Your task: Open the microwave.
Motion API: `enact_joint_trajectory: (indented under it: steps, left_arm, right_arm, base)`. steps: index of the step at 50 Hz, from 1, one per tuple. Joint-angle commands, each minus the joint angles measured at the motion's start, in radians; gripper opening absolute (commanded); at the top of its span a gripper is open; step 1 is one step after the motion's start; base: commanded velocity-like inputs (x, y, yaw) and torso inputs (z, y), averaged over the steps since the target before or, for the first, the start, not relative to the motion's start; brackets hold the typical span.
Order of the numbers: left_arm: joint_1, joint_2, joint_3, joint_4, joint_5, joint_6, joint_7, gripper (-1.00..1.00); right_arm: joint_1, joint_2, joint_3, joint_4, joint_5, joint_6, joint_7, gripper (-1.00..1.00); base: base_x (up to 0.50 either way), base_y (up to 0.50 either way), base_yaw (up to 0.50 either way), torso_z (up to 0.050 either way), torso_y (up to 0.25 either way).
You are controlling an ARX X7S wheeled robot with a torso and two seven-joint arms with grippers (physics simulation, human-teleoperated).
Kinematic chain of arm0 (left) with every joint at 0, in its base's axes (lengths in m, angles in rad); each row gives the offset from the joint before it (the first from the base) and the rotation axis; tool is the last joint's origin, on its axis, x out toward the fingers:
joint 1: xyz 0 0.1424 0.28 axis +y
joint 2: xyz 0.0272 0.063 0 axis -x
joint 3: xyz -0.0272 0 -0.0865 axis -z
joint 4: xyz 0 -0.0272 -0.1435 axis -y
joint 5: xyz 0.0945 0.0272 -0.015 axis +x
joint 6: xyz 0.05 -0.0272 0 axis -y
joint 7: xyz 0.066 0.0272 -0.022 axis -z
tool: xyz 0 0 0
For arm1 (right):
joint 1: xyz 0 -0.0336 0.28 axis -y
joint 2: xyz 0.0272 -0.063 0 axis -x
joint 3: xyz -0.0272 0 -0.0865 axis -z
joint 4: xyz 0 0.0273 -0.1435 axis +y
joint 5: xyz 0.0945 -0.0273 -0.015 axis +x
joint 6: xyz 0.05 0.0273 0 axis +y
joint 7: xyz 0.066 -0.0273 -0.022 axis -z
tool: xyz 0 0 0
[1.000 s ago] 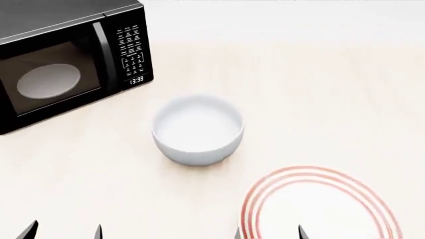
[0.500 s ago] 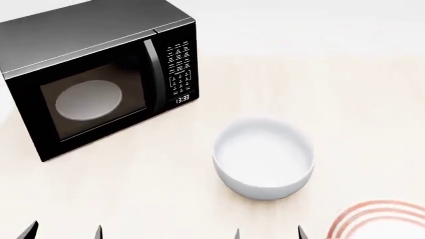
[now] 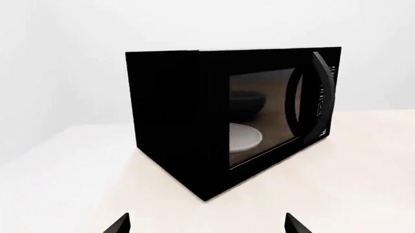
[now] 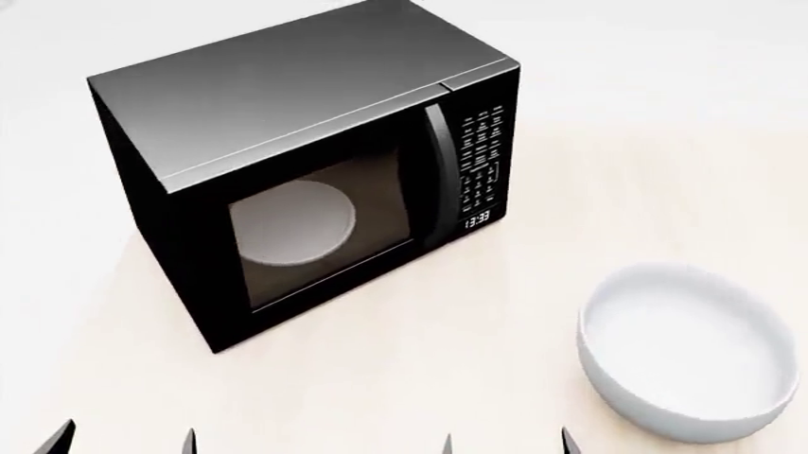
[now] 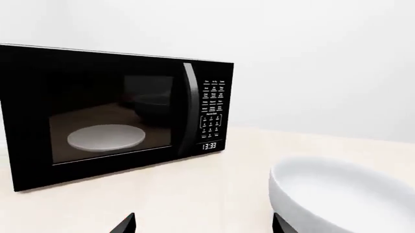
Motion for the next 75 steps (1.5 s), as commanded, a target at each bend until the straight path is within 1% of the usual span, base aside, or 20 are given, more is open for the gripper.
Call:
enact_joint_trajectory:
  steps: [1,10,27,37,75]
  left_arm:
    - [0.0,-0.008,0.008,0.002,-0.008,0.0,-0.008,1.0]
    - [0.002,-0.016,0.012,0.013,-0.016,-0.002,-0.012,1.0]
    - [-0.001,-0.025,0.017,0.015,-0.028,0.001,-0.025,1.0]
    - [0.0,-0.031,0.027,0.018,-0.02,0.004,-0.036,1.0]
    - [-0.005,-0.057,0.051,0.02,-0.055,0.009,-0.057,1.0]
  right_arm:
    - [0.005,0.006,-0.008,0.01,0.013,-0.008,0.003,1.0]
    - [0.01,0.011,-0.01,0.022,0.029,-0.018,0.005,1.0]
    - [0.014,0.02,-0.021,0.03,0.038,-0.026,0.016,1.0]
    - [0.01,0.026,-0.026,0.021,0.04,-0.027,0.026,1.0]
    - [0.017,0.048,-0.058,0.016,0.06,-0.016,0.047,1.0]
  base:
    - [0.32,0.32,0.0,0.0,0.0]
    - [0.38,0.22,0.0,0.0,0.0]
    - [0.45,0.0,0.0,0.0,0.0]
    - [0.0,0.0,0.0,0.0,-0.01]
    - [0.0,0.0,0.0,0.005,-0.148]
